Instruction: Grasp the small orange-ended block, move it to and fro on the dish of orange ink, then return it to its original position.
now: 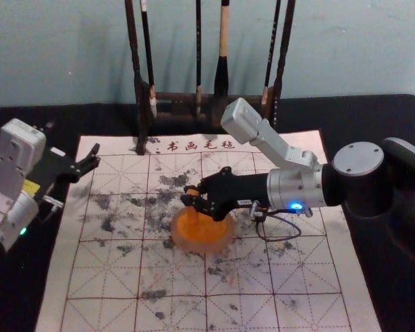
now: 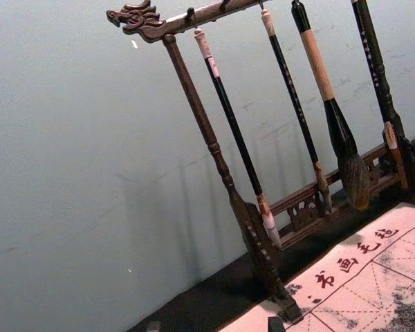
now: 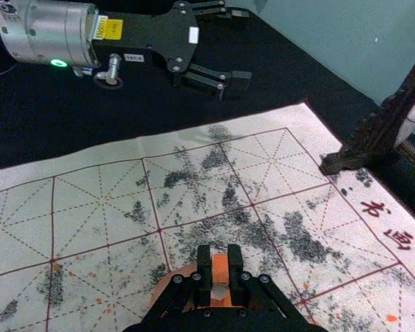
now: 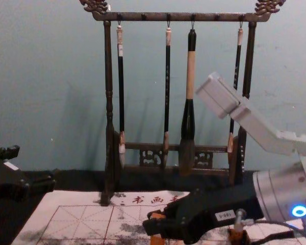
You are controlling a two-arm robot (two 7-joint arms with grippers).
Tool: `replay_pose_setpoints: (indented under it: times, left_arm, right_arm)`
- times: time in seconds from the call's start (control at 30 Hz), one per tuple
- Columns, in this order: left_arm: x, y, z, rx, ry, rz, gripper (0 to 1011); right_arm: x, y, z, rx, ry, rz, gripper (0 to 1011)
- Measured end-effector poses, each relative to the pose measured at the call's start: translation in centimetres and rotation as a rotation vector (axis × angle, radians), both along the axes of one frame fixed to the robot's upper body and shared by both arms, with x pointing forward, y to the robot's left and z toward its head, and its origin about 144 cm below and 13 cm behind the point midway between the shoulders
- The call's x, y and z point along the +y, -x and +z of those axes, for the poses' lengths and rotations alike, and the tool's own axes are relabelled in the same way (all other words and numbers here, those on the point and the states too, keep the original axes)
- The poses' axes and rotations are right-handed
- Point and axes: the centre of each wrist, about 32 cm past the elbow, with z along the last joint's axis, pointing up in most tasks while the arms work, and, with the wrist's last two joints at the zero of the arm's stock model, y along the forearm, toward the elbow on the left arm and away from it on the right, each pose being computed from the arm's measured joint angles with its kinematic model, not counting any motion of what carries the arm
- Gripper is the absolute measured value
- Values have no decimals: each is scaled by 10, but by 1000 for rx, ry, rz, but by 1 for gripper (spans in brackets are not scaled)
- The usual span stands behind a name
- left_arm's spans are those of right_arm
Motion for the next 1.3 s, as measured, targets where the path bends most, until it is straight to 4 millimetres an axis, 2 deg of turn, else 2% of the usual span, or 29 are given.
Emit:
replay_pose_setpoints:
  times: [0.87,1.0,1.3]
  left_arm:
    - [0,0,0,0,0,0,1001]
    - [0,0,0,0,0,0,1001]
    - [0,0,0,0,0,0,1001]
  right_arm:
    - [-14,-2,2,-15,9,-47,123]
    - [-15,0,4,-17,-4,-55,124]
    - [-23,18,23,-59,-73,-144,123]
